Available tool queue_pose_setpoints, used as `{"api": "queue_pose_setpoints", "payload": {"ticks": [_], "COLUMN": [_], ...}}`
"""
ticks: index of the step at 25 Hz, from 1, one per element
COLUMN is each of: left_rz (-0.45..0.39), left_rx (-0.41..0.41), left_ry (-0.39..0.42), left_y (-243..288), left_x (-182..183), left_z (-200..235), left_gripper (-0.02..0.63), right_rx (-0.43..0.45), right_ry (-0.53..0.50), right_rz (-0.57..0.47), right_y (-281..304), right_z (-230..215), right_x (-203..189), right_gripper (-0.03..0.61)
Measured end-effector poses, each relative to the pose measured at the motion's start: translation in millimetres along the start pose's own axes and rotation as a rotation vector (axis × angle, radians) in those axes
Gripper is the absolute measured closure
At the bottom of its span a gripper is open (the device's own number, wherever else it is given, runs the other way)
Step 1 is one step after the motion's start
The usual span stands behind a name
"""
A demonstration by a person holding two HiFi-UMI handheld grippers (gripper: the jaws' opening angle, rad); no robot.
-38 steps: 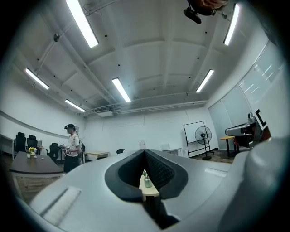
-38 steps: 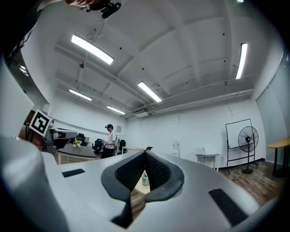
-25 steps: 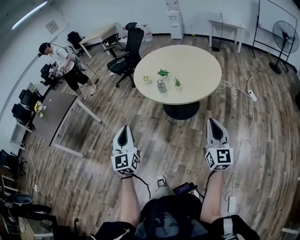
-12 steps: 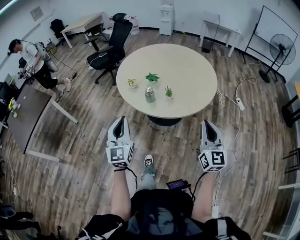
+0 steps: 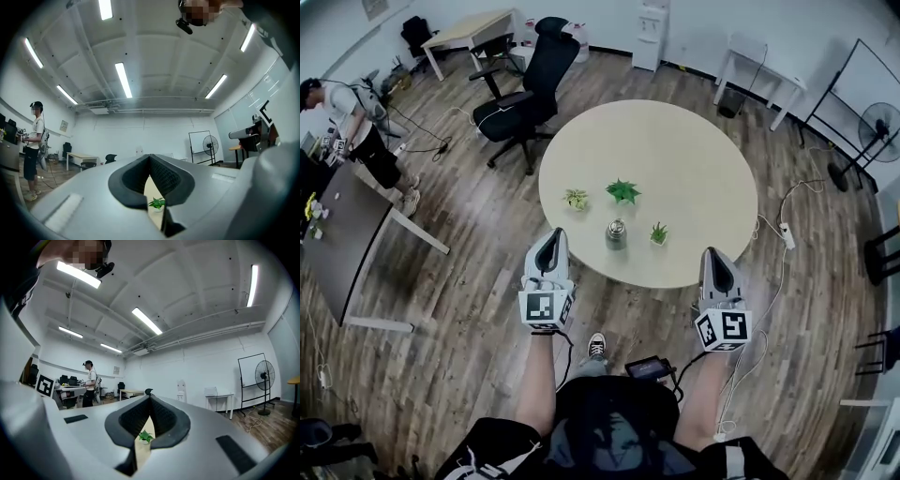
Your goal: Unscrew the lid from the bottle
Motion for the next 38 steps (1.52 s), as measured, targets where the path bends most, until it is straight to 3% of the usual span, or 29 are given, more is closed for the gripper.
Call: {"api": "queue_pose_setpoints", "payload": {"ticks": [5, 12, 15, 19, 24, 32, 38], "left_rz": [-0.003, 0.021, 0.021, 0.01, 0.068, 0.289, 0.418], "left_rx": [-0.003, 0.018, -0.012, -0.107, -0.133, -0.159, -0.137], "left_ry": [0.011, 0.027, 0.037, 0.033, 0.011, -0.004, -0.044], "left_y": [37.7, 57.4, 65.3, 78.1, 90.6, 92.0, 96.1], "left_x": [-19.0, -29.9, -36.2, -50.9, -108.4, -240.3, -306.6], "left_z": [-13.7, -32.5, -42.1, -64.0, -81.2, -95.5, -112.0], "left_gripper": [0.611, 0.594, 0.481, 0.195, 0.171, 0.167, 0.167], "right_rx": [-0.005, 0.057, 0.098, 0.111, 0.108, 0.112, 0.108], "right_ry": [0.019, 0.049, 0.029, 0.04, 0.071, 0.056, 0.06], "right_rz": [-0.03, -0.007, 0.028, 0.06, 0.087, 0.201, 0.25], "right_y": [23.5, 50.1, 59.0, 58.4, 53.6, 40.7, 35.2], "right_z": [-35.0, -67.1, -67.9, -73.8, -83.4, -80.7, -82.5], "right_x": [7.0, 2.3, -2.1, -9.6, -26.4, -51.9, -64.9], "right_gripper": [0.574, 0.574, 0.574, 0.574, 0.574, 0.574, 0.574]}}
Point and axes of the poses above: the fingertips, and each gripper's own axes: y forward along the fingers, z to its left, x out of its top, the point moved 3 cm from there along -y, backward along the fingers, and after that the axes turned 8 degrees about x, right-handed, at the moved point
